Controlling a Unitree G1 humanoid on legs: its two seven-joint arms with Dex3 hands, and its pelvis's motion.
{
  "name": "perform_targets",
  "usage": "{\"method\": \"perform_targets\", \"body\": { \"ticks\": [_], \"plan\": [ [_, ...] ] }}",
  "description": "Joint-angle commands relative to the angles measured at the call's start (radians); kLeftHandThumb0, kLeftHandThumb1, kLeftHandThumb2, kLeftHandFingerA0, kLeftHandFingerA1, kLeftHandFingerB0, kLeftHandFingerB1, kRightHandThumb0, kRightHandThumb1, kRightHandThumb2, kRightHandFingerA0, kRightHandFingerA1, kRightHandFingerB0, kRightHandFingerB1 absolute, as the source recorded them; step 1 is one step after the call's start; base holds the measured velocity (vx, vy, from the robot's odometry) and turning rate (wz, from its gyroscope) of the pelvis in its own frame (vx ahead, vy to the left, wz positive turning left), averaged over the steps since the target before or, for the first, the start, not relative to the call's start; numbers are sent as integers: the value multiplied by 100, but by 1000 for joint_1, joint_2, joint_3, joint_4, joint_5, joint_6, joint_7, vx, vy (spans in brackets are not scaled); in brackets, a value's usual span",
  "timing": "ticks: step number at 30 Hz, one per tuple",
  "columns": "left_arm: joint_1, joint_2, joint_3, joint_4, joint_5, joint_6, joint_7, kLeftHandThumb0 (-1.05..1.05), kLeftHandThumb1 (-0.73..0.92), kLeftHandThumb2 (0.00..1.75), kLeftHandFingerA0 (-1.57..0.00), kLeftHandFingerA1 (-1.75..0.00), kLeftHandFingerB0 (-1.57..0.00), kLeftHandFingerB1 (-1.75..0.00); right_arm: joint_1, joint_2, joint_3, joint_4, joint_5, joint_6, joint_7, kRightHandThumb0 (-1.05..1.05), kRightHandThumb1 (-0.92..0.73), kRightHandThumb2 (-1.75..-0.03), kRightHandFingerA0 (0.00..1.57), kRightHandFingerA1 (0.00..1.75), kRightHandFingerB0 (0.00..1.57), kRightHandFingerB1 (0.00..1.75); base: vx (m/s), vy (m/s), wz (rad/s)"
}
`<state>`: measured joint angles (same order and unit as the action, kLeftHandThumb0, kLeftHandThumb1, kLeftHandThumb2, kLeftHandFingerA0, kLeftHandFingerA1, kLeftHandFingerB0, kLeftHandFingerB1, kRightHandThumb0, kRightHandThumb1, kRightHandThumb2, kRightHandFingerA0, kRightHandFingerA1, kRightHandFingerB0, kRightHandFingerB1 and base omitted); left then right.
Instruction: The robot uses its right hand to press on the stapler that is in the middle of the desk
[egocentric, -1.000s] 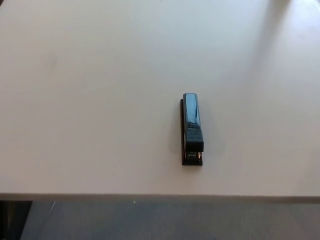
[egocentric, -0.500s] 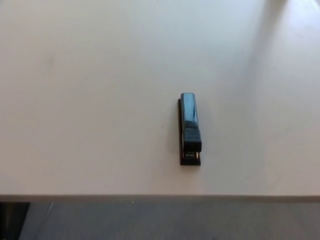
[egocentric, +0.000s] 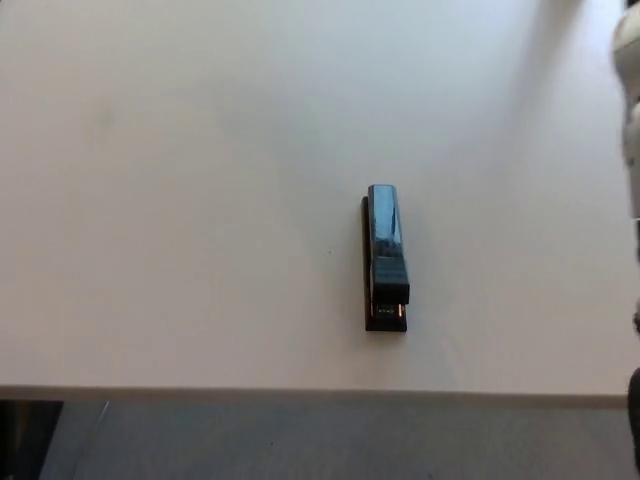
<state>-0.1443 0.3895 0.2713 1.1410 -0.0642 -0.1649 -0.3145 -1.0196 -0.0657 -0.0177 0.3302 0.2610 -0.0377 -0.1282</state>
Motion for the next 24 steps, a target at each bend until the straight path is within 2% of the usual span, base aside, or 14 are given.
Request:
{"method": "perform_targets", "body": {
  "ticks": [1,4,5,6,9,11,13,15,18,20,24],
  "plan": [
    [2,23,-6,-6,-4,-43,-13,-50,92,93,0,-24,0,-20,24,73,43,41,-104,45,-58,-18,-80,-64,125,100,72,113,0,0,0],
    [2,24,-7,-6,-5,-36,-12,-51,92,89,-1,-21,-1,-18,38,110,44,66,-99,40,-42,-13,-79,-71,122,106,72,117,0,0,0],
    [3,25,-10,-8,-2,-36,-11,-50,92,90,-1,-20,-1,-18,49,126,49,82,-100,36,-33,-4,-71,-77,128,98,81,107,0,0,0],
    [5,24,-13,-8,-1,-38,-12,-49,92,91,-1,-21,-1,-18,67,153,57,107,-107,16,-35,-12,-73,-78,125,106,78,113,0,0,0],
    [10,24,-20,-8,3,-44,-10,-47,92,90,-3,-22,-3,-19,89,194,59,148,-119,2,-43,-12,-77,-71,124,109,79,114,0,0,0],
    [11,23,-18,-6,-5,-46,-17,-49,92,92,0,-21,0,-18,104,214,62,202,-130,-31,-30,-10,-77,-74,122,96,77,112,0,0,0],
    [8,22,-9,1,-17,-45,-29,-49,92,92,0,-20,0,-18,108,227,57,238,-138,-47,-29,-10,-78,-74,122,102,77,115,0,0,0],
    [7,25,-18,1,-5,-37,-11,-44,92,84,-2,-23,-1,-20,111,235,58,288,-157,-83,-34,-13,-79,-71,122,100,76,116,0,0,0],
    [9,28,-24,-2,0,-36,-8,-45,92,87,-3,-27,-2,-20,110,253,47,373,-165,-100,-49,-17,-80,-67,127,96,74,116,0,0,0],
    [9,28,-23,-3,-4,-43,-20,-49,92,92,-1,-22,-1,-18,114,263,32,415,-149,-99,-25,-17,-80,-67,126,101,71,118,0,0,0],
    [11,29,-24,1,-2,-46,-18,-50,92,90,-1,-22,-1,-19,134,275,30,503,-170,-144,-21,-13,-78,-71,125,101,78,111,0,0,0]
  ]
}}
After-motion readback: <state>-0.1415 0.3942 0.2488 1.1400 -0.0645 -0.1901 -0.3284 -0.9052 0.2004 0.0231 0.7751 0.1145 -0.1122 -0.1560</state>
